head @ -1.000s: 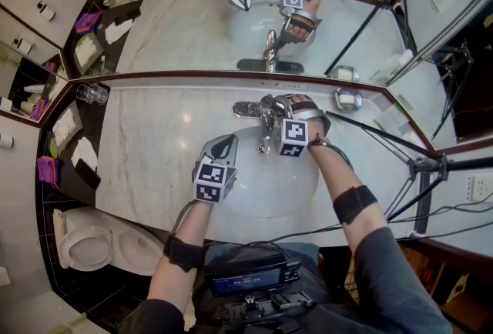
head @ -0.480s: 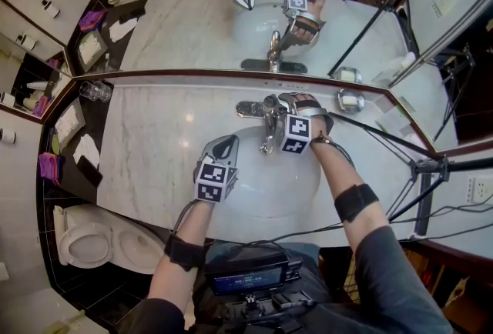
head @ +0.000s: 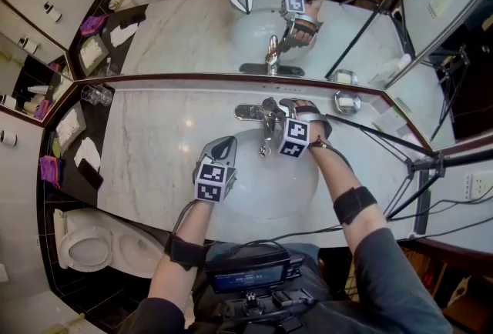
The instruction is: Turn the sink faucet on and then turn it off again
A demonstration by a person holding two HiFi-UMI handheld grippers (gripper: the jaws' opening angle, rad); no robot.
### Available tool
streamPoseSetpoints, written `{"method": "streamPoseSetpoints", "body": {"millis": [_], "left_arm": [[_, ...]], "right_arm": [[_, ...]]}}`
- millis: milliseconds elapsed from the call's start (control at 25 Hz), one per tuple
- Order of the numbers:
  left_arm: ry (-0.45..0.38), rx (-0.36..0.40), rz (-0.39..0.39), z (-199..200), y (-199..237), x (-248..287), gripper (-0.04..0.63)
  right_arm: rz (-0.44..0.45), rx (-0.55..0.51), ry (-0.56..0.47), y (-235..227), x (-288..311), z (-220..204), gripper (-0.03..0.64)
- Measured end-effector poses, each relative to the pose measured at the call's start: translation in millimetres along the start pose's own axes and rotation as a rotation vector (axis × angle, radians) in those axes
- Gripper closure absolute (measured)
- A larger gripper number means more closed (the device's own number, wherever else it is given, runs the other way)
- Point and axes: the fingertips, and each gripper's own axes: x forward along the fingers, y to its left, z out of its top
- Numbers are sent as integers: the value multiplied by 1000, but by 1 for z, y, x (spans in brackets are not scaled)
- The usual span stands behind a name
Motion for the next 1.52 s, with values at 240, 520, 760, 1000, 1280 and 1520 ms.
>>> {"method": "streamPoseSetpoints", "body": {"millis": [240,520,760,1000,1280,1520], "left_arm": [[-13,-8,-3,6,1,-2,595],[-26,-7,-14,10,-3,-4,595],[-41,-11,6,6,5,-3,595],[-60,-51,5,8,6,-7,595],[-86,-57,-1,10,3,-12,595],[-85,-45,0,11,-1,-14,595]], "right_arm": [[7,46,2,12,-22,-9,420],[-30,244,-56,12,-57,-14,449],[-96,463,-117,10,-90,-25,556],[-118,845,-238,16,-125,-37,597],[-131,1079,-296,33,-141,-67,598],[-123,1128,-313,42,-148,-71,598]]}}
